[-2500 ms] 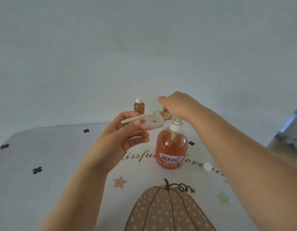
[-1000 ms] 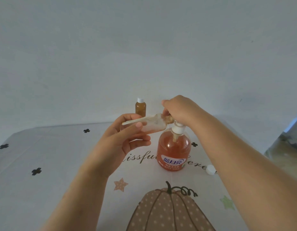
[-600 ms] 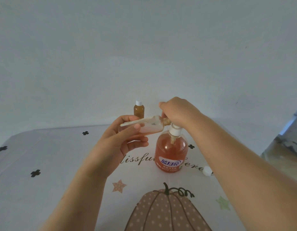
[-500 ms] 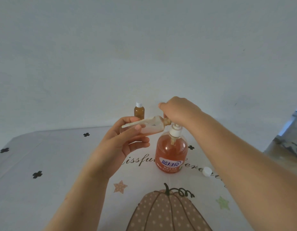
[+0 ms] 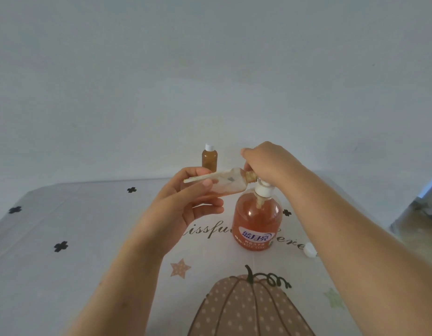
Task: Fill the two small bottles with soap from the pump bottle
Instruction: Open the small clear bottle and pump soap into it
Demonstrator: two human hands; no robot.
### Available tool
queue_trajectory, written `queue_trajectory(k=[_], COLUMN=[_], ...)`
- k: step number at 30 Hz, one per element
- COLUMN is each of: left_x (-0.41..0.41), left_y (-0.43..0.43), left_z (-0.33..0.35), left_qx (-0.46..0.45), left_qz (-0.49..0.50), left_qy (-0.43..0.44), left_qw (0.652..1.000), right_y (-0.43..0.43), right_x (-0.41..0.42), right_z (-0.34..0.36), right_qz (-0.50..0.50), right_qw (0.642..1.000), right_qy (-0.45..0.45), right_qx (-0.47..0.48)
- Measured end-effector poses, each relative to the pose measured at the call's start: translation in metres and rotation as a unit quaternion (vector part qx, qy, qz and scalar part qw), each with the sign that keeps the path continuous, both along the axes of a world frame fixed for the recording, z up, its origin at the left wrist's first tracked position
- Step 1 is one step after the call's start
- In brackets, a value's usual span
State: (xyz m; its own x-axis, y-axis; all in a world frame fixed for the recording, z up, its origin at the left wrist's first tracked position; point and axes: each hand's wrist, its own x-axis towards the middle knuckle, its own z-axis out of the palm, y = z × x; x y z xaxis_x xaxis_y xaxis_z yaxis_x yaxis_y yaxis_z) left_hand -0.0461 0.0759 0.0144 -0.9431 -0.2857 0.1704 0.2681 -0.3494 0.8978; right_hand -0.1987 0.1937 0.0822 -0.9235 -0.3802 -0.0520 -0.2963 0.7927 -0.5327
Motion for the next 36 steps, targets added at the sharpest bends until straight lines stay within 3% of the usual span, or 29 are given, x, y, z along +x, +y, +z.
queue_trajectory(k=[22, 29, 36], left_x=[0.002, 0.003, 0.003], left_y=[0.004, 0.004, 0.004], left_z=[0.004, 0.004, 0.005], left_qx=[0.014, 0.017, 0.007], left_qz=[-0.007, -0.002, 0.006], left_qy=[0.012, 0.011, 0.007], left_qw=[1.0, 1.0, 1.0], right_y=[0.008, 0.003, 0.0], right_x=[0.001, 0.0, -0.006], right_z=[0.027, 0.018, 0.009], right_qz=[0.044, 0.028, -0.006], right_qw=[0.997, 0.997, 0.999], right_qy=[-0.008, 0.067, 0.035], right_qx=[-0.062, -0.025, -0.02])
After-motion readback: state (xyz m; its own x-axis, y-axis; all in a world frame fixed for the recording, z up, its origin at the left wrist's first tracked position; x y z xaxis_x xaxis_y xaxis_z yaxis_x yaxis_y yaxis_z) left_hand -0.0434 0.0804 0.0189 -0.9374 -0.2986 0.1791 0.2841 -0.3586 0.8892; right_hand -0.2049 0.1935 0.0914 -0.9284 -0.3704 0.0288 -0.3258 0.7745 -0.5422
